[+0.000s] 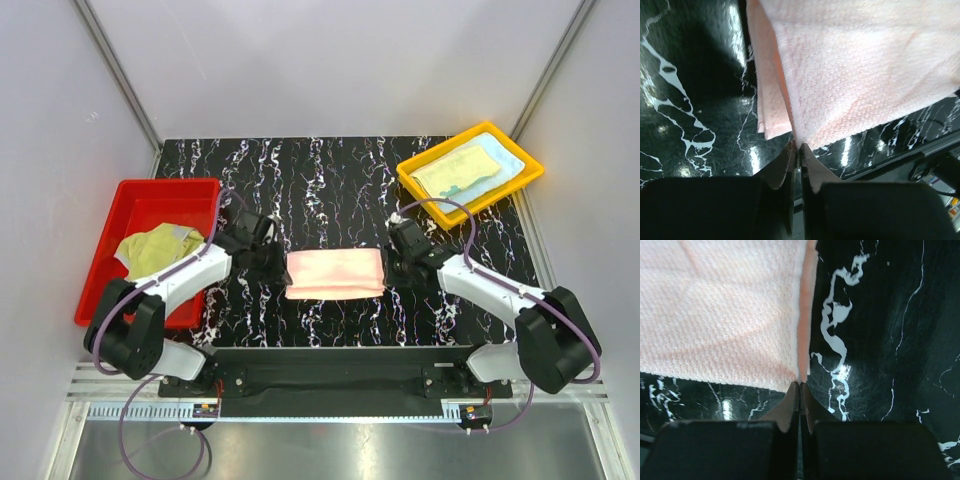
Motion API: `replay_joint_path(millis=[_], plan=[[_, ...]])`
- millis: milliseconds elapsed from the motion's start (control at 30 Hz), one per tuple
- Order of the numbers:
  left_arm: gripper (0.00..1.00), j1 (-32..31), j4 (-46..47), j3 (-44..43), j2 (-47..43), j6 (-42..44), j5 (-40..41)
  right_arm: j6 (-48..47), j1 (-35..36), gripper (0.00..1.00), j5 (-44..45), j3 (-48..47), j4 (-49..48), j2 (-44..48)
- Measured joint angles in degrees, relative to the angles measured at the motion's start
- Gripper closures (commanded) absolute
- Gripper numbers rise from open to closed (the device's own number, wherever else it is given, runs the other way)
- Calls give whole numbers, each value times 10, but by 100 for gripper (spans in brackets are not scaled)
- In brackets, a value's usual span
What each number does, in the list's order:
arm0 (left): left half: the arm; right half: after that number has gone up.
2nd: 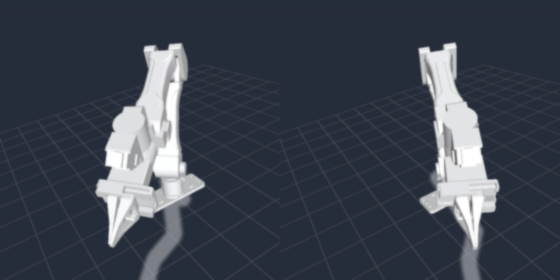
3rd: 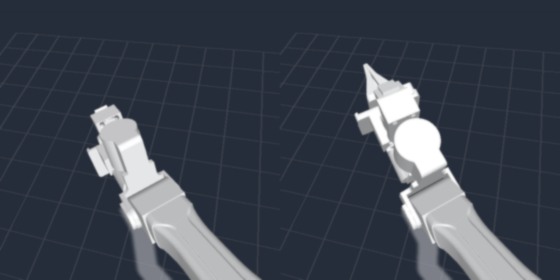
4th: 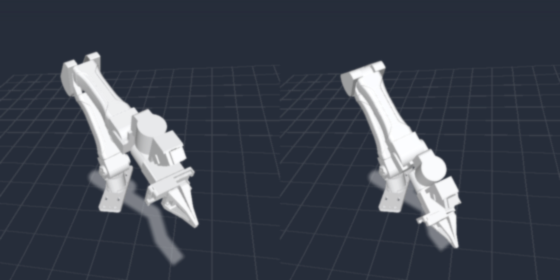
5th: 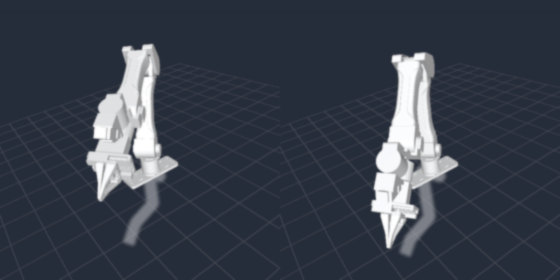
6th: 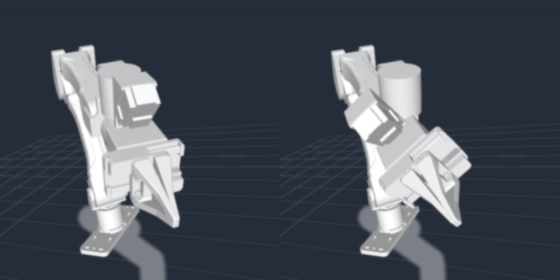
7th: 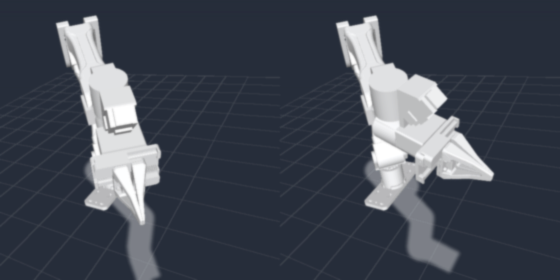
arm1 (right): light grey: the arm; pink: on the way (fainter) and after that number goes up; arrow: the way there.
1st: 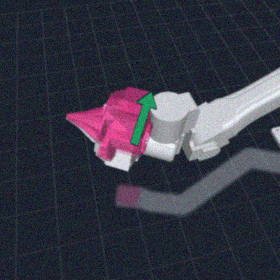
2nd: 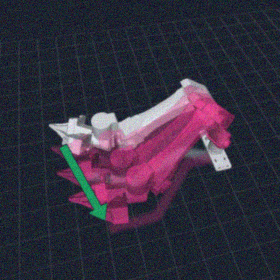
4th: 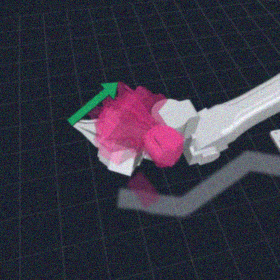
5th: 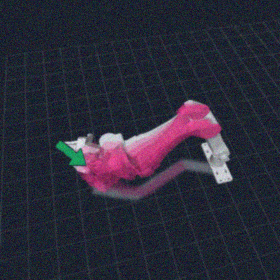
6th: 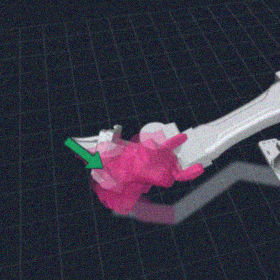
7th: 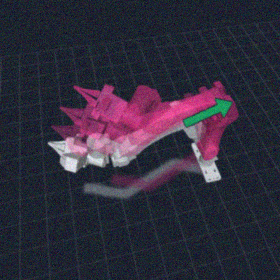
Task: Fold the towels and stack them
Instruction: Smooth out wrinkles on the folded towel
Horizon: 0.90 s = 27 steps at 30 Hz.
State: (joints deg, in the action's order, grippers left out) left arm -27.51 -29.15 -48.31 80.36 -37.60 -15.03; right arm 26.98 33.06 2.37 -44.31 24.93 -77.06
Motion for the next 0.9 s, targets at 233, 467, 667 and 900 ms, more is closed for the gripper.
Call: replay_joint_path(millis=[233, 467, 667, 900], plan=[[100, -5, 41, 83, 11, -5, -26, 4, 1, 100, -4, 28, -5, -9], [78, -5, 67, 84, 35, -4, -32, 7, 2, 83, -5, 25, -1, -45], [67, -5, 1, 41, 40, 8, 10, 7, 2, 65, -5, 2, 43, -37], [63, -4, -59, -87, 21, 29, 66, -6, 2, 68, -70, -75, 56, -17]])
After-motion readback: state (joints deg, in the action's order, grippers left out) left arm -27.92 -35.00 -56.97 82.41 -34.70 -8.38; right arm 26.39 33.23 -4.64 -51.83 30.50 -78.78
